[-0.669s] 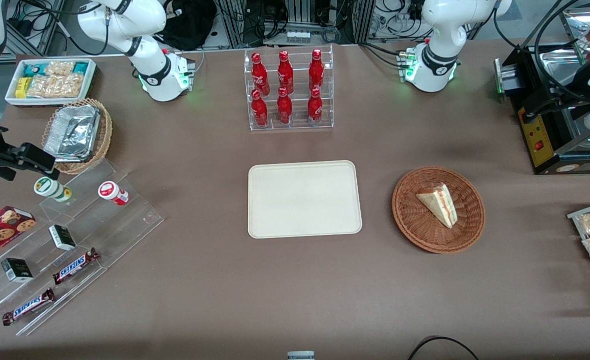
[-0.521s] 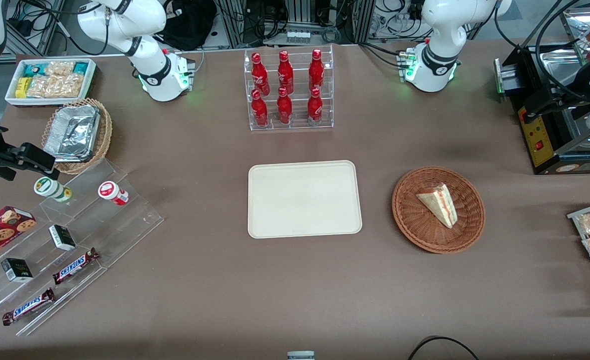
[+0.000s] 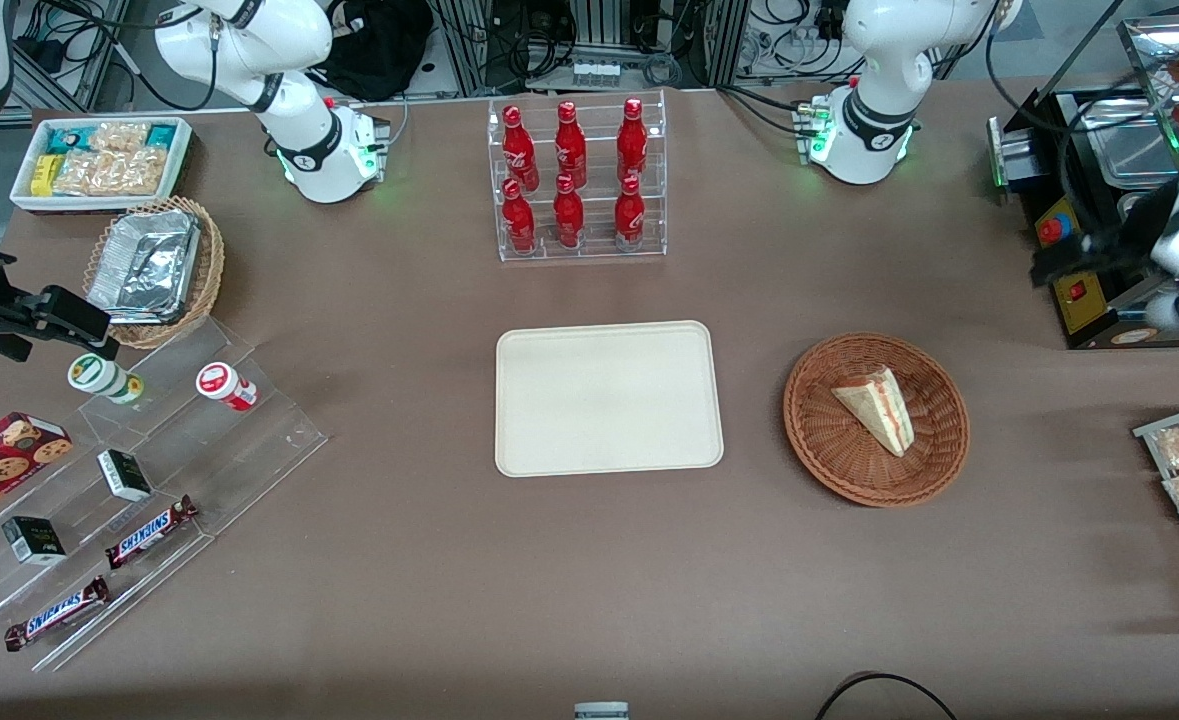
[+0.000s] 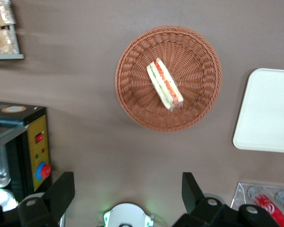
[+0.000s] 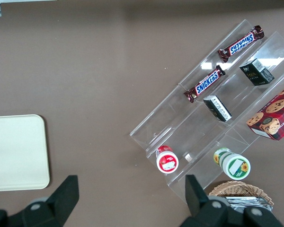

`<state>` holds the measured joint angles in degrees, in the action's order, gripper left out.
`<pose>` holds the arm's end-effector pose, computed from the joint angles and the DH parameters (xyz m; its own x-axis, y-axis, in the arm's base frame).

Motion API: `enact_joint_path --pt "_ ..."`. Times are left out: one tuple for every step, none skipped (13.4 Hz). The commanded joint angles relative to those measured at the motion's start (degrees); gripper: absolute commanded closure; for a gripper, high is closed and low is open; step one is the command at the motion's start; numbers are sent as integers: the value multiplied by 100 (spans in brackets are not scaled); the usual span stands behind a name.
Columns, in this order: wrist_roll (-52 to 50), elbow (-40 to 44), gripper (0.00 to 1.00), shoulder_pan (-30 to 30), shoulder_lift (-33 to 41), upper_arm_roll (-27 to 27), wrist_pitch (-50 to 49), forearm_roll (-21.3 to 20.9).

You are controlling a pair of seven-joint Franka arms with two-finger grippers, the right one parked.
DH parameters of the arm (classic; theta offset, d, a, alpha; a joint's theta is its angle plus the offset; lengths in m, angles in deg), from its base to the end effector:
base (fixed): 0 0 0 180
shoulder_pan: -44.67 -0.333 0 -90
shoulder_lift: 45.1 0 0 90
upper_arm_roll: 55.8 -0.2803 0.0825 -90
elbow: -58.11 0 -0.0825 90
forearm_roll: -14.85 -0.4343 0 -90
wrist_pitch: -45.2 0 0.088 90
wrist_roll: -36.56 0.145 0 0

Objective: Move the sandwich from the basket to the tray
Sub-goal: 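Move the open left gripper down over the sandwich in the wicker basket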

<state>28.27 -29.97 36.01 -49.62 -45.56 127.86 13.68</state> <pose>0.6033 -0.0106 0.5114 0.9786 0.1180 -0.1687 0.1144 -0.9930 -0.0310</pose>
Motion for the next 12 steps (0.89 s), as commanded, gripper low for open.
enact_joint_path --pt "-156 -1073 0 5 48 22 1116 -76" --pt "-261 -1453 0 5 136 22 1512 -76" --pt "-679 -1831 0 22 171 31 1969 -76" --pt "-1093 -2226 0 49 232 31 2487 -76" --pt "-1384 -2596 0 66 277 48 2944 -76" --pt "-1839 -2887 0 75 338 57 3314 -76" --pt "-2453 -3185 0 84 365 66 3710 -68" --pt "-2885 -3475 0 197 391 83 4105 -68" --pt "-3316 -3722 0 355 383 83 4449 -68" --pt "-3712 -3898 0 496 356 83 4730 -68" --pt "-3803 -3961 0 610 321 83 4777 -85" --pt "-3804 -4057 0 707 295 83 4803 -103"
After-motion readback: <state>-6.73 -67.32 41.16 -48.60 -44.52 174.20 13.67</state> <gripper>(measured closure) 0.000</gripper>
